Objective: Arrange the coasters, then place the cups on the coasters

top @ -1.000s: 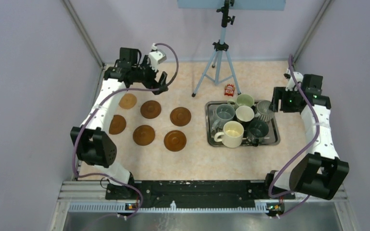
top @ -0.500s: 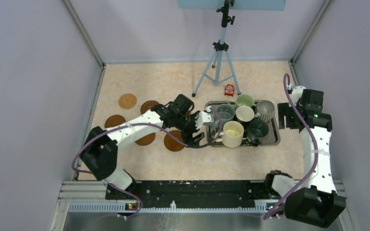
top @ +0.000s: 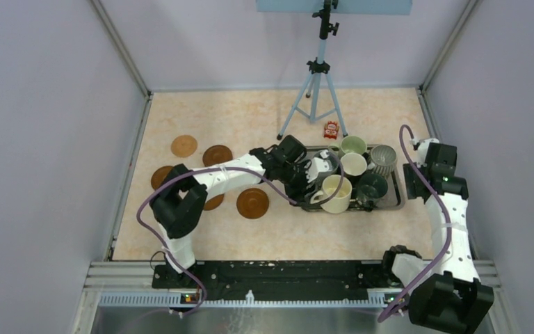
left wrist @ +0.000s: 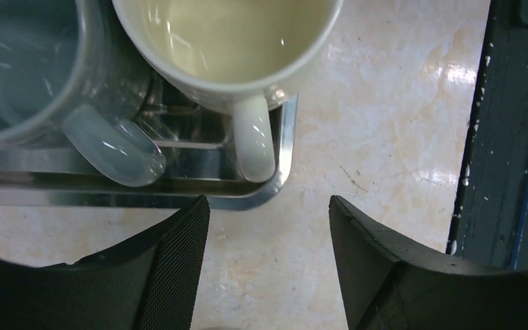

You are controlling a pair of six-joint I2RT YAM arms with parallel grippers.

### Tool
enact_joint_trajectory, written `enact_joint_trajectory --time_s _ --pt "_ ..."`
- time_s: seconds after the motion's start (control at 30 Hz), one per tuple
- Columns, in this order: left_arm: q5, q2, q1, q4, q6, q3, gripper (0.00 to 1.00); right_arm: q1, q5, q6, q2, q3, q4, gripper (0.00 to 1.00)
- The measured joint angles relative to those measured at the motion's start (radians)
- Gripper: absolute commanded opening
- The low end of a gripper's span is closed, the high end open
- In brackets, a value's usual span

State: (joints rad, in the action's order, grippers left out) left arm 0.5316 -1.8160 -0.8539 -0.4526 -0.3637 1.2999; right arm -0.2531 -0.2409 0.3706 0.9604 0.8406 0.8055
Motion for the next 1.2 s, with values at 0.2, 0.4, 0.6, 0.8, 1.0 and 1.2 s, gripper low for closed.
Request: enact_joint_trajectory --time_s 0.2,0.4,0.6,0.8,1.0,1.2 --pt "-0.008 -0.065 -0.024 0.025 0.002 0.076 0.65 -0.061 -0.052 0.023 -0.064 -0.049 -0.095 0.72" --pt "-0.036 -0.126 -0.060 0.035 0.020 0.103 0.57 -0.072 -0.092 0.041 -0.108 -0.130 -0.142 0.72" --pt "-0.081 -0.166 -0.077 0.035 0.045 0.127 0.49 -0.072 -0.090 0.056 -0.100 -0.148 -0.150 0.72" --pt "-0.121 -0.193 -0.083 0.041 0.079 0.148 0.37 -0.072 -0.051 0.047 -0.008 -0.098 -0.150 0.72" --pt "-0.130 -0.196 -0.087 0.035 0.091 0.168 0.20 -0.072 -0.005 0.018 0.036 -0.010 -0.135 0.72" --pt "-0.109 -0.195 -0.087 0.029 0.089 0.170 0.00 -0.072 0.053 -0.008 0.063 0.076 -0.102 0.72"
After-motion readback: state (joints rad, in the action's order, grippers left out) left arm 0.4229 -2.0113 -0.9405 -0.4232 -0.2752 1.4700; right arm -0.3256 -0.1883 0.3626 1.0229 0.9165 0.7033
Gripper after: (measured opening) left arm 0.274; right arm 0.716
